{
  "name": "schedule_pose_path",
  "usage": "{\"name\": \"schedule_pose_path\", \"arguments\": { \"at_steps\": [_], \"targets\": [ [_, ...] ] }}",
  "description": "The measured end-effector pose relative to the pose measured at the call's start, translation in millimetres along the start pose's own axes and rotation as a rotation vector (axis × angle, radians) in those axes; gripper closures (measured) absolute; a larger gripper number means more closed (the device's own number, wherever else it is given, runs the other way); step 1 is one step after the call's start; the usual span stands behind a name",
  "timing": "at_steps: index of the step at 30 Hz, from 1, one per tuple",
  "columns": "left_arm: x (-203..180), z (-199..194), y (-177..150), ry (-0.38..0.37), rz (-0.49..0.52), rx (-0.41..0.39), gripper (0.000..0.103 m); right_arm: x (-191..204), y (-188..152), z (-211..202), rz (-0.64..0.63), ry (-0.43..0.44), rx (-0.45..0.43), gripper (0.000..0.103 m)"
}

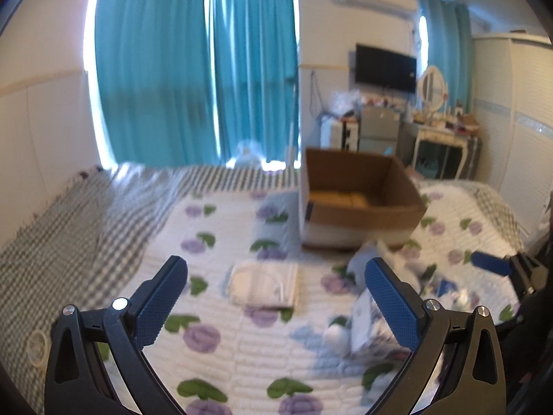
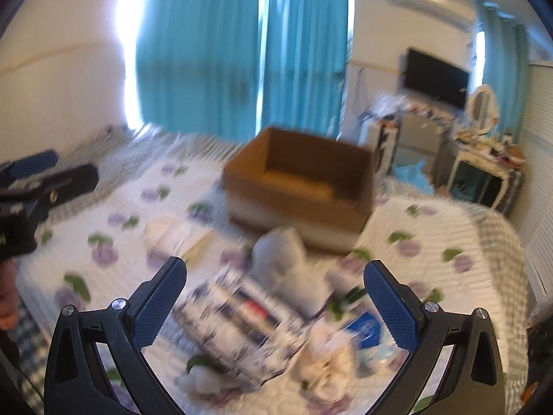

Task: Organize soft objects
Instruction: 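Grasp the floral-print tissue box with the right tool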

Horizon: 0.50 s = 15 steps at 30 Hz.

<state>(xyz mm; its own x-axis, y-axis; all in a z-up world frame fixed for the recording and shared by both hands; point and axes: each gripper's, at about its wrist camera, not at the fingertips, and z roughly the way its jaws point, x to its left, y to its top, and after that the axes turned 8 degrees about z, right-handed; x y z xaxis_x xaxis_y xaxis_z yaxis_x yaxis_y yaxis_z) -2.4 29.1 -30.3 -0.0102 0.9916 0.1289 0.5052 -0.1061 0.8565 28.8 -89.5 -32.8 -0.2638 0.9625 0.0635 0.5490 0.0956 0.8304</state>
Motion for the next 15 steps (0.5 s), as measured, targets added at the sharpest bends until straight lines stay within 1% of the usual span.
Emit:
{"name": "schedule_pose_path", "arguments": {
  "at_steps": [2, 4, 8, 9, 11, 12, 13, 14, 15],
  "targets": [
    [0, 10, -7, 0.001, -0.001, 0.031, 0.0, 8, -13, 18, -0.041, 0.014, 0.064, 0.0],
    [-3, 18, -12, 0.002, 0.003, 0.053, 0.0, 15, -28, 39, -0.084, 0.022, 0.147, 0.0],
    [-5, 28, -17, 0.004, 0.011, 0.083, 0.0, 20, -55, 66, -0.106, 0.02, 0.242, 0.002],
    [-5, 31, -19, 0.006, 0.013, 0.091, 0.0, 21, -59, 70, -0.12, 0.016, 0.261, 0.006],
    [-4, 33, -21, 0.009, 0.015, 0.096, 0.0, 22, -68, 80, -0.149, -0.026, 0.291, 0.012],
    [-4, 35, -21, 0.011, 0.015, 0.1, 0.0, 21, -68, 82, -0.151, -0.036, 0.295, 0.018],
    [-4, 35, -22, 0.012, 0.015, 0.102, 0.0, 20, -68, 82, -0.145, -0.034, 0.291, 0.025],
    [-4, 36, -22, 0.012, 0.014, 0.105, 0.0, 18, -66, 80, -0.132, -0.027, 0.284, 0.029],
    [-4, 37, -22, 0.011, 0.014, 0.106, 0.0, 16, -64, 77, -0.116, -0.018, 0.28, 0.035]
  ]
}}
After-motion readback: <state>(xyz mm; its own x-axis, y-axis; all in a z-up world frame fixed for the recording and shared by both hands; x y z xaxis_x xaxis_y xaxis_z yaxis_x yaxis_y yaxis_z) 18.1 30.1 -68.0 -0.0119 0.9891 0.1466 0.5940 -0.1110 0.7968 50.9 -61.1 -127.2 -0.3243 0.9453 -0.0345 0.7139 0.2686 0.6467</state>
